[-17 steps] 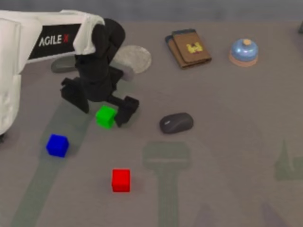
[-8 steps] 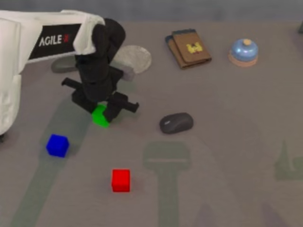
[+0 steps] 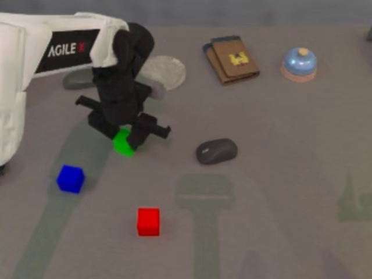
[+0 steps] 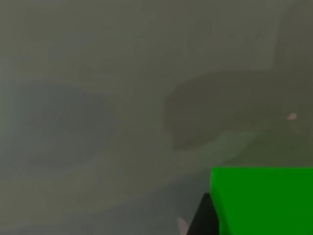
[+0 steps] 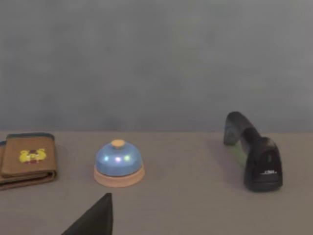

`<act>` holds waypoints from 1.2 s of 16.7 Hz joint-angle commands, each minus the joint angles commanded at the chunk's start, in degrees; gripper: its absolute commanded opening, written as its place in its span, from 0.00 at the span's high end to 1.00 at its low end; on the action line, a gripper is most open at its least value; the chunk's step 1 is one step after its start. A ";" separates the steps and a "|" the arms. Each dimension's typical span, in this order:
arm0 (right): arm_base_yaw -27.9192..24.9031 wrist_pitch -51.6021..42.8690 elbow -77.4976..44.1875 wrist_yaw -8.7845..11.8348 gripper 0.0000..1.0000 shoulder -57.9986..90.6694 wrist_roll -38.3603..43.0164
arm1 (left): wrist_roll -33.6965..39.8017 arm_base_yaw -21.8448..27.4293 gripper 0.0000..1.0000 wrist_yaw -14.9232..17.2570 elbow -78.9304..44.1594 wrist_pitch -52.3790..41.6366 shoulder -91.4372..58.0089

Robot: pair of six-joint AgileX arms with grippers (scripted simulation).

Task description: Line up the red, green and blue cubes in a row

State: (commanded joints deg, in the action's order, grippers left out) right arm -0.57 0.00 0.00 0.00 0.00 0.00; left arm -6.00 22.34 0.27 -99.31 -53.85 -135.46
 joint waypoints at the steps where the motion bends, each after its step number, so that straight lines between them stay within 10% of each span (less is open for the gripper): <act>1: 0.00 0.00 0.00 0.00 0.00 0.00 0.00 | 0.04 -0.06 1.00 0.10 -0.29 -0.33 1.11; 20: 0.00 0.00 0.00 0.00 0.00 0.00 0.00 | 9.52 4.53 1.00 -0.18 -7.56 -13.52 6.59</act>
State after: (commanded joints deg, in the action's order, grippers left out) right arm -0.57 0.00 0.00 0.00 0.00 0.00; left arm 3.52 26.87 0.09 -106.87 -67.37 -128.87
